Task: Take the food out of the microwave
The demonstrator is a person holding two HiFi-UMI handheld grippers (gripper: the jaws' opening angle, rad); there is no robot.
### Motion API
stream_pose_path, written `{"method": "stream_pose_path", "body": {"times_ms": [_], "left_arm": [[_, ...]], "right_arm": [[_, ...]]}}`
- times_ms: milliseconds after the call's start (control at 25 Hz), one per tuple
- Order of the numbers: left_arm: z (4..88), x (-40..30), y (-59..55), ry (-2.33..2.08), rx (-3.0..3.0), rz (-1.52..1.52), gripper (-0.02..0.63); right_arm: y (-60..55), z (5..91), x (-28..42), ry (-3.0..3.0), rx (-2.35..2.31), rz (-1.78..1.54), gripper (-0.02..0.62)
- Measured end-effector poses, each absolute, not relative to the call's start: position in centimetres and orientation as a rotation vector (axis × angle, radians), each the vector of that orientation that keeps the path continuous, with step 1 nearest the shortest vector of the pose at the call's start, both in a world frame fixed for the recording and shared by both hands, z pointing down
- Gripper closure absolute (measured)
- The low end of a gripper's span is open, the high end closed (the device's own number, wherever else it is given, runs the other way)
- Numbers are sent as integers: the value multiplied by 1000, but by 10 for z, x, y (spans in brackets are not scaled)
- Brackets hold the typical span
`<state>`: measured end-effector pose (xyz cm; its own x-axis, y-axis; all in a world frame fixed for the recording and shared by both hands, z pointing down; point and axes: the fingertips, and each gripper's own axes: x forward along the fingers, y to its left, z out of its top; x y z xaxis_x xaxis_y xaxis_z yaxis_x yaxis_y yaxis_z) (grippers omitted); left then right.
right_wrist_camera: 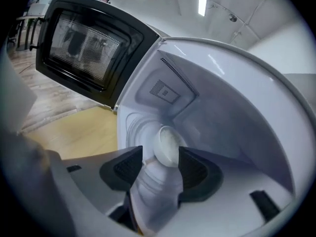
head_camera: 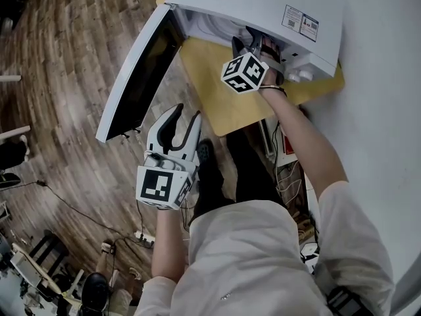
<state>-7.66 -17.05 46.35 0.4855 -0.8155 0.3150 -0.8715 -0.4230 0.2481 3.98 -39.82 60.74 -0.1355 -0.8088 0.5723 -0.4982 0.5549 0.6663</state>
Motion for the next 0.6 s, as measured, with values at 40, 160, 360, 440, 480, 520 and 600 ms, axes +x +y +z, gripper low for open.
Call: {"method": "stream_pose_path", "body": {"times_ms": [40, 160, 360, 440, 480, 520, 600], "left_arm": [[465, -76, -170, -1409, 2358, 207, 480], [467, -76, -169, -1406, 2352, 209, 480], [470, -73, -167, -1400, 2342, 192, 480], [473, -70, -166, -1393, 2338, 195, 480], [473, -68, -165, -1388, 2338, 195, 480], [474, -66, -164, -1382, 2338, 193, 480], [474, -62, -162, -1371, 2339, 188, 480]], "right_arm": [[-401, 609, 40, -1780, 1077, -400, 382], [-406, 614, 40, -1732, 1072, -444, 382], [-418, 624, 44, -1635, 1063, -493, 365], [-421, 628, 45, -1613, 1058, -514, 365], [-423, 629, 45, -1604, 1055, -530, 366], [-424, 629, 44, -1594, 1054, -547, 369], [-427, 628, 43, -1577, 1052, -581, 374]]}}
